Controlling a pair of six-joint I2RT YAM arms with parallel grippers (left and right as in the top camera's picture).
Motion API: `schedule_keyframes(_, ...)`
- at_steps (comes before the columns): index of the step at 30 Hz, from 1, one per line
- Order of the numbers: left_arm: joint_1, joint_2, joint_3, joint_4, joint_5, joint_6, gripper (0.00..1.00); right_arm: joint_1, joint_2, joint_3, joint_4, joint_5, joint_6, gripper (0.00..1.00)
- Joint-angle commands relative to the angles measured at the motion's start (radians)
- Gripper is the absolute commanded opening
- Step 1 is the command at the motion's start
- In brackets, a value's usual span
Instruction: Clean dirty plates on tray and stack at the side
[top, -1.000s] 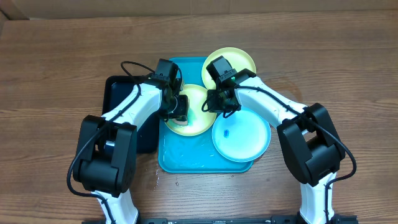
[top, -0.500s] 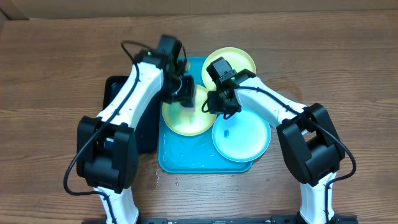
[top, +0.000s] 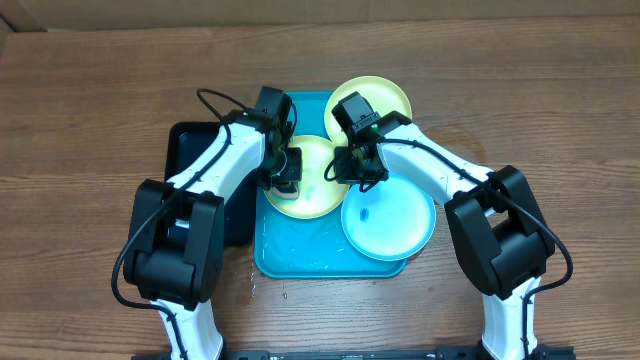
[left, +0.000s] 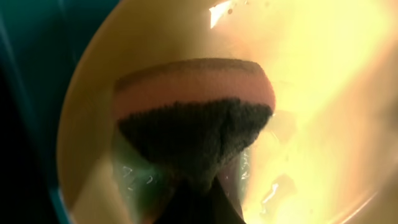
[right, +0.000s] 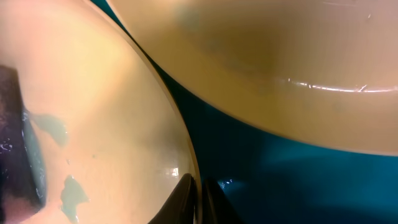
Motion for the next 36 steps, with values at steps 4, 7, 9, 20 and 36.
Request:
schedule_keyframes(4, -0.033, 0.051, -0.053, 0.022, 0.101, 0.043, 0.04, 0.005, 0.003, -0.008, 0.005, 0.002, 0.002, 0.08)
schedule_keyframes(7, -0.035, 0.050, -0.046, 0.021, 0.221, 0.053, 0.04, 0.005, 0.003, -0.008, 0.006, 0.002, 0.002, 0.04)
schedule_keyframes(9, -0.035, 0.049, -0.029, 0.013, 0.272, 0.053, 0.04, 0.005, 0.003, -0.008, 0.006, 0.002, 0.002, 0.04)
schedule_keyframes(20, -0.031, 0.047, 0.212, -0.180, 0.105, 0.035, 0.04, 0.005, 0.003, -0.008, 0.005, 0.002, 0.002, 0.04)
schedule_keyframes(36, -0.042, 0.055, -0.069, 0.045, 0.037, -0.031, 0.04, 0.005, 0.003, -0.008, 0.006, 0.002, 0.002, 0.04)
